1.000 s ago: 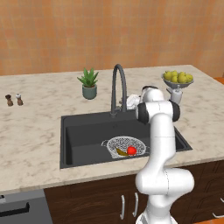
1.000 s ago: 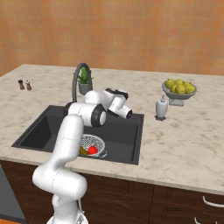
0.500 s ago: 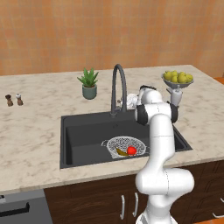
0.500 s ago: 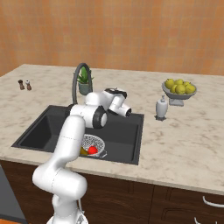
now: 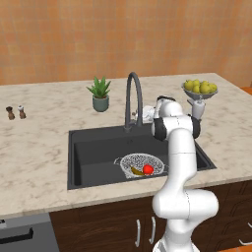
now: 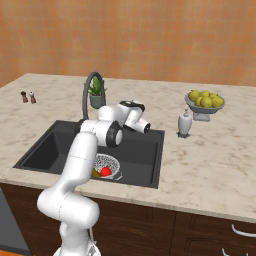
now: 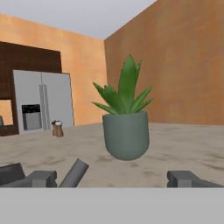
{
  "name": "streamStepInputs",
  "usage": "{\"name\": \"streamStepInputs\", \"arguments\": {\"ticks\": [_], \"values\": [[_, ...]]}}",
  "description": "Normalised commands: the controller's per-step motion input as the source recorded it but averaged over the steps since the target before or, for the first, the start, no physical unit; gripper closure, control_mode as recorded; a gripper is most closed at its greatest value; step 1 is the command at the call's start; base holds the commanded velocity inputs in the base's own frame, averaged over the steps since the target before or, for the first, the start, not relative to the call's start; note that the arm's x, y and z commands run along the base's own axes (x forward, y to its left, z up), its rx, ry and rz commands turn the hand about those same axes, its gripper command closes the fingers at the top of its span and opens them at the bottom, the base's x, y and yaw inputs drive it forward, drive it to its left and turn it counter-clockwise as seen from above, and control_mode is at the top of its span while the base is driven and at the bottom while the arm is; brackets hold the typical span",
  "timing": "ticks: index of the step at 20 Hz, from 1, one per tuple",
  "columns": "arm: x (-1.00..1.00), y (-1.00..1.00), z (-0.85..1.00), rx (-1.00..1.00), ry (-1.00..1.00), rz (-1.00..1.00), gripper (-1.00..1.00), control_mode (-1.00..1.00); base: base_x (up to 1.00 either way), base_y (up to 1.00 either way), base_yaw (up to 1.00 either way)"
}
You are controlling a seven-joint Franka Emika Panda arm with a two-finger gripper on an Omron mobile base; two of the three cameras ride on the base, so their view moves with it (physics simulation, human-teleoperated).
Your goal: Put the colander in the sink, put the apple, pear in the colander, and turn on the sink faucet and pour water over the colander.
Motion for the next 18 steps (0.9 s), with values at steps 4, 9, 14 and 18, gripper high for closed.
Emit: {"name": "streamStepInputs", "arguments": {"ticks": [4, 9, 14, 18], "values": [[0.18, 0.07, -0.05, 0.00, 0.00, 0.00, 1.00, -1.00, 0.00, 0.00, 0.00], [0.04, -0.13, -0.13, 0.00, 0.00, 0.00, 1.00, -1.00, 0.00, 0.00, 0.00], [0.00, -0.23, -0.15, 0.00, 0.00, 0.00, 1.00, -1.00, 0.00, 0.00, 0.00], [0.00, -0.31, -0.21, 0.00, 0.00, -0.01, 1.00, -1.00, 0.00, 0.00, 0.00]]}}
